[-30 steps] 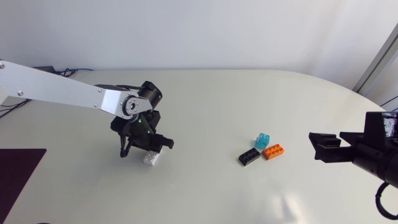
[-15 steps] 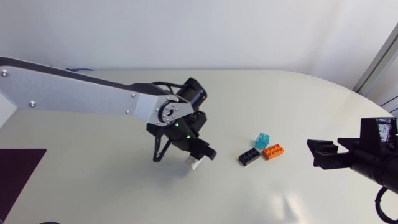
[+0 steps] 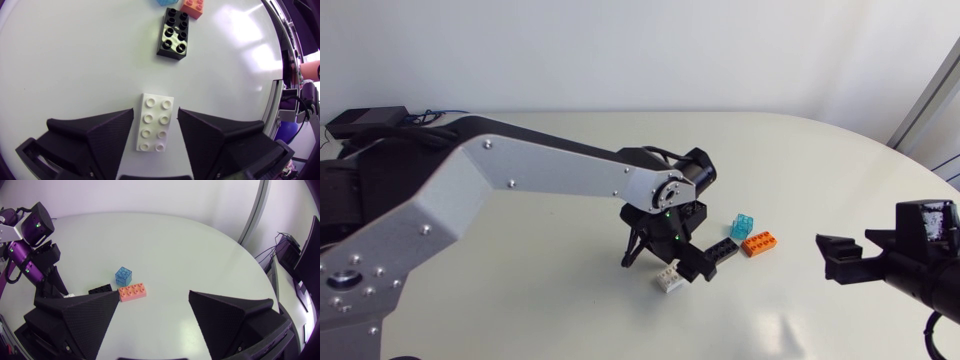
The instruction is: Sort duplo bricks by size, large to the right and small to the left
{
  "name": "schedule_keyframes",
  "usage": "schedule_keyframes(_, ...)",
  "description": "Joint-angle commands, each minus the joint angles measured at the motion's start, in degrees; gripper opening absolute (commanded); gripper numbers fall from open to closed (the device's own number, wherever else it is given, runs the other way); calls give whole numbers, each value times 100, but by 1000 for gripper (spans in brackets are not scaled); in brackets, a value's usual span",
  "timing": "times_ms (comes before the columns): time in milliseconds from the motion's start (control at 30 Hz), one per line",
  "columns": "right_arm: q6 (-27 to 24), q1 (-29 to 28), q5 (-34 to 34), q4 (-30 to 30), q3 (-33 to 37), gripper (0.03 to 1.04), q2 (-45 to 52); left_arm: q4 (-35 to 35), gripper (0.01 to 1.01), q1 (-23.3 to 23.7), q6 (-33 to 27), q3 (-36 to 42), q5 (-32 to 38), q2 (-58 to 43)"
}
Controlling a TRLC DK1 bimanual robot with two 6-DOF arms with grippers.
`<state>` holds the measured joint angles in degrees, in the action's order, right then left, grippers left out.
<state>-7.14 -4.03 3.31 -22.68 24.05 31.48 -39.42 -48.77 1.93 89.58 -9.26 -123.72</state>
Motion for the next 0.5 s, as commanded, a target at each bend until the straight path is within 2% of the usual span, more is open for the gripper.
schedule_keyframes(0,-113,-19,64,44,-191,997,7,-127,969,26,-97,156,-50,-82)
schedule_keyframes(133,-86,43,73,176,-120,997,183,-154,985,175,-70,147,-59,252)
schedule_keyframes(300,-86,210,170,229,126,997,736,-154,985,597,-53,7,-59,1245)
schedule_keyframes(367,-113,482,275,229,293,997,947,-136,985,799,-79,-178,-59,1711)
schedule_keyframes(467,-183,1238,170,176,627,993,1457,101,985,1107,-167,-696,-59,2476)
